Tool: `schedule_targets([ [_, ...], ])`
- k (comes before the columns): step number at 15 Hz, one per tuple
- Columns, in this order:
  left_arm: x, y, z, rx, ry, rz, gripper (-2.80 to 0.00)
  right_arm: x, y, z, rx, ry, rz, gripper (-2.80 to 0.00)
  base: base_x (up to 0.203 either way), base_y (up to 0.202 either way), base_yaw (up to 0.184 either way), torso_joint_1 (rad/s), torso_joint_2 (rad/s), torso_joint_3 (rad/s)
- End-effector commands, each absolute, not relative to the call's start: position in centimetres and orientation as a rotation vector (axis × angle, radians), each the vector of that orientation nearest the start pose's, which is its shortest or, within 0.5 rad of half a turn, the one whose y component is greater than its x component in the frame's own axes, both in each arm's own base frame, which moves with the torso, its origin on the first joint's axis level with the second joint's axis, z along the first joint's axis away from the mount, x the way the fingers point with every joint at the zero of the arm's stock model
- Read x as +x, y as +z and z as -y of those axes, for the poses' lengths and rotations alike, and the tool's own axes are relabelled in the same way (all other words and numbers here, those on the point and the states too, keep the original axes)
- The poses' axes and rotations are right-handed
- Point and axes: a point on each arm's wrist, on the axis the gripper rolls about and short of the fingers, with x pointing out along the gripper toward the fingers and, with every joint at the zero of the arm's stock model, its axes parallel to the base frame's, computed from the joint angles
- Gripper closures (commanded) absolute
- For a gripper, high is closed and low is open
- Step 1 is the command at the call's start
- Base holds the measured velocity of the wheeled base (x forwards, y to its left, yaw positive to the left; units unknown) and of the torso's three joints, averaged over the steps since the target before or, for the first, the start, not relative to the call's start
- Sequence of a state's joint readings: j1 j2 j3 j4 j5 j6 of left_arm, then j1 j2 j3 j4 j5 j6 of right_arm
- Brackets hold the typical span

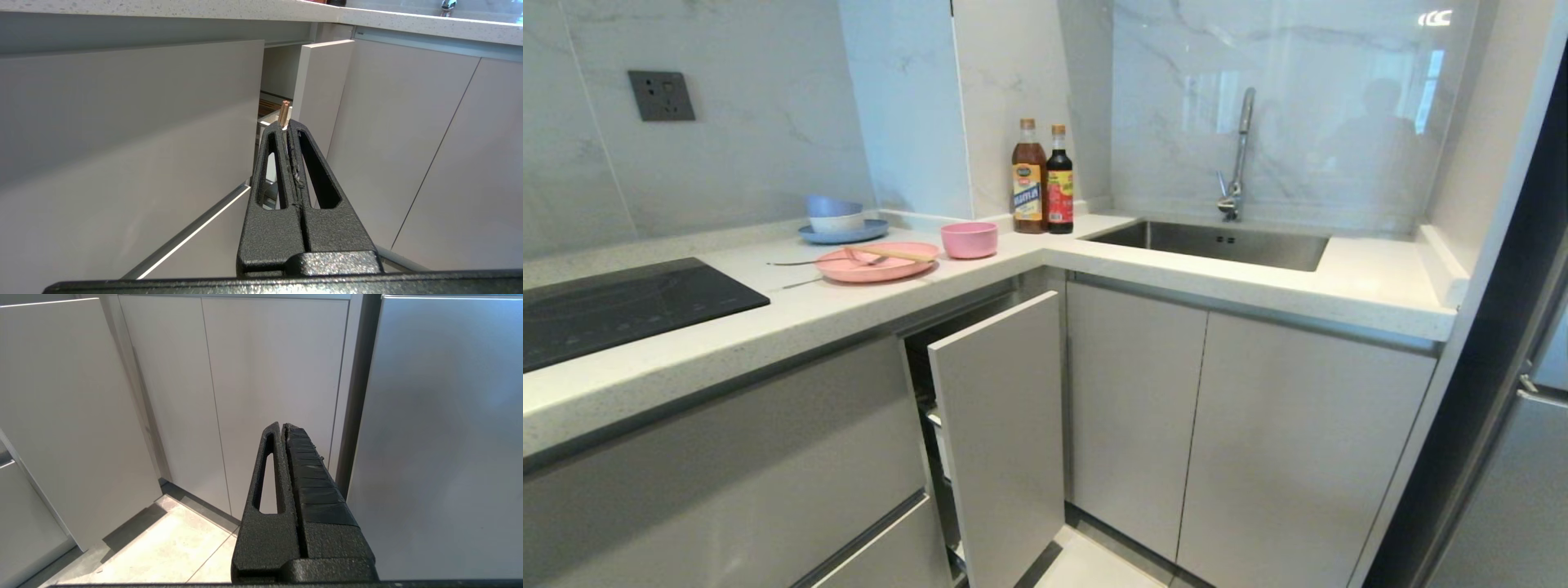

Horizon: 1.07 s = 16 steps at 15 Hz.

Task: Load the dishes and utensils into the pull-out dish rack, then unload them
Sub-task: Open the cupboard

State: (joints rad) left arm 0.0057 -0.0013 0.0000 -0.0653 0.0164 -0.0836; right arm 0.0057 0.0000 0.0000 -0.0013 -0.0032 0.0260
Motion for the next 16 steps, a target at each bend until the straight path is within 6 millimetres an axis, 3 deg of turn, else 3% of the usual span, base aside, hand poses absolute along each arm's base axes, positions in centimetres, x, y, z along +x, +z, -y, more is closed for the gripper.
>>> schedule_targets([
  [1,-2.1,7.5,0.0,-0.085,0.021,0.042,0.0,-2.3,7.5,0.0,0.026,0.005,0.0,0.0,0.0,0.0,0.0,0.0,0.0,0.0],
  [10,-2.2,7.7,0.0,-0.043,0.025,0.05,0.0,-2.3,7.5,0.0,0.026,0.004,0.0,0.0,0.0,0.0,0.0,0.0,0.0,0.0],
  [12,-2.8,9.8,0.0,-0.019,0.023,0.124,0.0,-2.3,7.5,0.0,0.026,0.003,0.0,0.0,0.0,0.0,0.0,0.0,0.0,0.0],
  [16,-7.6,21.1,0.0,0.027,0.025,0.371,0.0,-2.3,7.5,0.0,0.026,0.003,0.0,0.0,0.0,0.0,0.0,0.0,0.0,0.0],
])
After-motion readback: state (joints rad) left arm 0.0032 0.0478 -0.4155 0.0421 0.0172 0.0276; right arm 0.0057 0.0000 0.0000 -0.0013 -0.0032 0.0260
